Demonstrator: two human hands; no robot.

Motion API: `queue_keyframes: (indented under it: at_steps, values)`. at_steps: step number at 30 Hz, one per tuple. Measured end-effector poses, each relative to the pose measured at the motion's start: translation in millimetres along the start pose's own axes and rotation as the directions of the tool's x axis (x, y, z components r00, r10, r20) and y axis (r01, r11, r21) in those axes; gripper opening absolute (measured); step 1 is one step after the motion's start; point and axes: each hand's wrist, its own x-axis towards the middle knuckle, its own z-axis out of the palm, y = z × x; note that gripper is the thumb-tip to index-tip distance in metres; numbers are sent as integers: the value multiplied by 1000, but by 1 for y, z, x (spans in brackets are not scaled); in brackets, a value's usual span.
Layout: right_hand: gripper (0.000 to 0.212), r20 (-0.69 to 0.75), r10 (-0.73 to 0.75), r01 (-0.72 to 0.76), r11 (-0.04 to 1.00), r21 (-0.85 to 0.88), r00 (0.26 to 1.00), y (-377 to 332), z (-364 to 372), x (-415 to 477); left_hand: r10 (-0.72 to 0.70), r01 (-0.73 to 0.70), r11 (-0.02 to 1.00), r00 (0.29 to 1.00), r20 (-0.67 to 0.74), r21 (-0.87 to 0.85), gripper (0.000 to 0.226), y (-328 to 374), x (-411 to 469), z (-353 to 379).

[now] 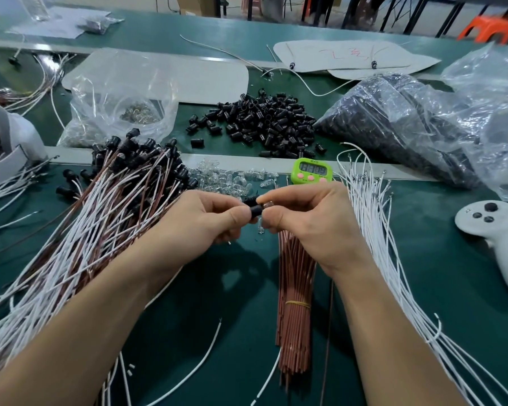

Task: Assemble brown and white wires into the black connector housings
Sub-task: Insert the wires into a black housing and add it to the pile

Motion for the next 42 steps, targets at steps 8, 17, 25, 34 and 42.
queue_keyframes:
  at_steps: [8,17,25,34,42]
  values:
    - [16,162,129,-165,959,229,978,1,5,-1,-50,50,999,998,41,-10,21,5,-2,-4]
    - [15,258,268,-364,796,483,928,-2,9,-3,-30,42,983,997,65,-181,21,3,-2,-5]
    - [15,160,310,-347,783,517,937,-1,13,0,1,-10,994,997,-78,-107,21,-1,-1,7]
    - [14,311,357,-470,737,485,881,-6,4,0,-34,62,989,978,206,-132,34,6,-7,6]
    - [11,298,384,-484,744,462,874,-5,5,0,-69,86,991,984,161,-103,49,6,-7,2]
